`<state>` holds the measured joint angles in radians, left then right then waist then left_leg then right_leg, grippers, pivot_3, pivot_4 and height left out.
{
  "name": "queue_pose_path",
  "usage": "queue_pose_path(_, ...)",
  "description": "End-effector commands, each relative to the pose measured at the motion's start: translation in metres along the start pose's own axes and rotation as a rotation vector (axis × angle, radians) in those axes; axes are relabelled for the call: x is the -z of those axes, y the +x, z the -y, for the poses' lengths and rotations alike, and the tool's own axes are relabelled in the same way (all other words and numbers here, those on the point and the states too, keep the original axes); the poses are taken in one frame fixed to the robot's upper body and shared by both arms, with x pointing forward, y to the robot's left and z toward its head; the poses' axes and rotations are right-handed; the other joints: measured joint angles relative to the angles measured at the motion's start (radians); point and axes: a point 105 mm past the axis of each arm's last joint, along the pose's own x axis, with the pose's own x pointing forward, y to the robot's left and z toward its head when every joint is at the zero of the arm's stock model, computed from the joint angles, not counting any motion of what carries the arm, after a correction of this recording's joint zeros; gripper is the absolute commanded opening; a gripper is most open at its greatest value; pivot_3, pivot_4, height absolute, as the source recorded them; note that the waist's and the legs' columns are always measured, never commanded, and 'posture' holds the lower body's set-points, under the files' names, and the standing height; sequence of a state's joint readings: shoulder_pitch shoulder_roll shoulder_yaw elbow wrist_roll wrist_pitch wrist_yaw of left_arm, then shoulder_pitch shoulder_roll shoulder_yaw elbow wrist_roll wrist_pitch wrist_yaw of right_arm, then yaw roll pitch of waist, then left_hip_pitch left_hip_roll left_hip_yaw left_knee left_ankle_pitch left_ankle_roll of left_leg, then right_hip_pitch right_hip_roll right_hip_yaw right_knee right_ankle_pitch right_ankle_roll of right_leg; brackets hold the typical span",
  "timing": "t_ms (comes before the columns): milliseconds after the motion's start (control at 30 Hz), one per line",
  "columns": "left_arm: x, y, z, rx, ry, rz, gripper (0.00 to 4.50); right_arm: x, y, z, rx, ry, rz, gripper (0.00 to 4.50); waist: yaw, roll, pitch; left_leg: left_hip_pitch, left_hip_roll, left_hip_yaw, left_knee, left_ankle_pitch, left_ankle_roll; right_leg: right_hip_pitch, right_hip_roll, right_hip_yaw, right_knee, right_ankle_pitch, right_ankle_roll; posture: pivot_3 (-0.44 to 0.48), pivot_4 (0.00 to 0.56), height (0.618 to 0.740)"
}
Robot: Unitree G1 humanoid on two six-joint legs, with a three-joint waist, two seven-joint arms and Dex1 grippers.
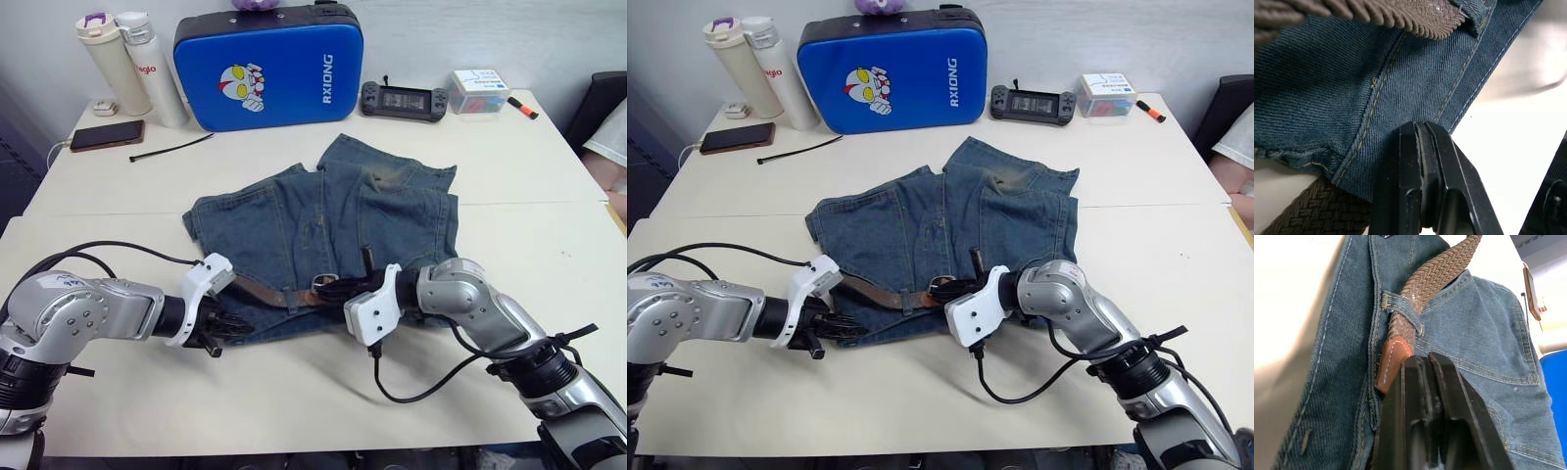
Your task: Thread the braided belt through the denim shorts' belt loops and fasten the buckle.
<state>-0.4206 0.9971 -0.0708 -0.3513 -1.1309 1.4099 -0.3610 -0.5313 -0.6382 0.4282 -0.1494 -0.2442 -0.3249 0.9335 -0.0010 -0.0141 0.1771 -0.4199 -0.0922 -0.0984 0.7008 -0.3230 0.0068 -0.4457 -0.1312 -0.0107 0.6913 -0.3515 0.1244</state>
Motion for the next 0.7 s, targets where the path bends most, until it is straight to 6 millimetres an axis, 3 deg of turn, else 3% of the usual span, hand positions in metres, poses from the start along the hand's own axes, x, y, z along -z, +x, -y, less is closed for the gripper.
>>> queue_pose_path(33,0.006,0.002,0.0,-0.009,0.003,-0.032,0.0,-0.01,-0.003,0.011,0.036,0.0,0.032,0.08,0.0,0.0,0.0,0.0,0.0,0.0,0.0,0.0,0.0,0.0,0.0,0.0,0.0,0.0,0.0,0.0,0.15,0.677)
queue_pose_path(133,0.008,0.002,0.0,-0.008,0.002,-0.037,0.0,-0.017,-0.006,0.015,0.038,0.06,0.071,0.08,0.0,0.0,0.0,0.0,0.0,0.0,0.0,0.0,0.0,0.0,0.0,0.0,0.0,0.0,0.0,0.0,0.15,0.677)
queue_pose_path(233,0.009,0.004,0.002,-0.001,0.005,-0.043,0.0,-0.021,-0.007,0.009,-0.003,0.084,0.088,0.84,0.0,0.0,0.0,0.0,0.0,0.0,0.0,0.0,0.0,0.0,0.0,0.0,0.0,0.0,0.0,0.0,0.15,0.677)
queue_pose_path(333,0.009,0.005,0.003,0.007,0.009,-0.043,0.0,-0.018,-0.004,0.002,-0.041,0.07,0.07,2.14,0.0,0.0,0.0,0.0,0.0,0.0,0.0,0.0,0.0,0.0,0.0,0.0,0.0,0.0,0.0,0.0,0.15,0.677)
queue_pose_path(700,0.008,0.004,0.004,-0.002,0.014,-0.04,0.0,-0.012,0.009,-0.001,-0.04,0.179,0.084,2.14,0.0,0.0,0.0,0.0,0.0,0.0,0.001,0.0,0.0,0.0,0.0,0.0,0.001,0.0,0.0,0.0,0.15,0.677)
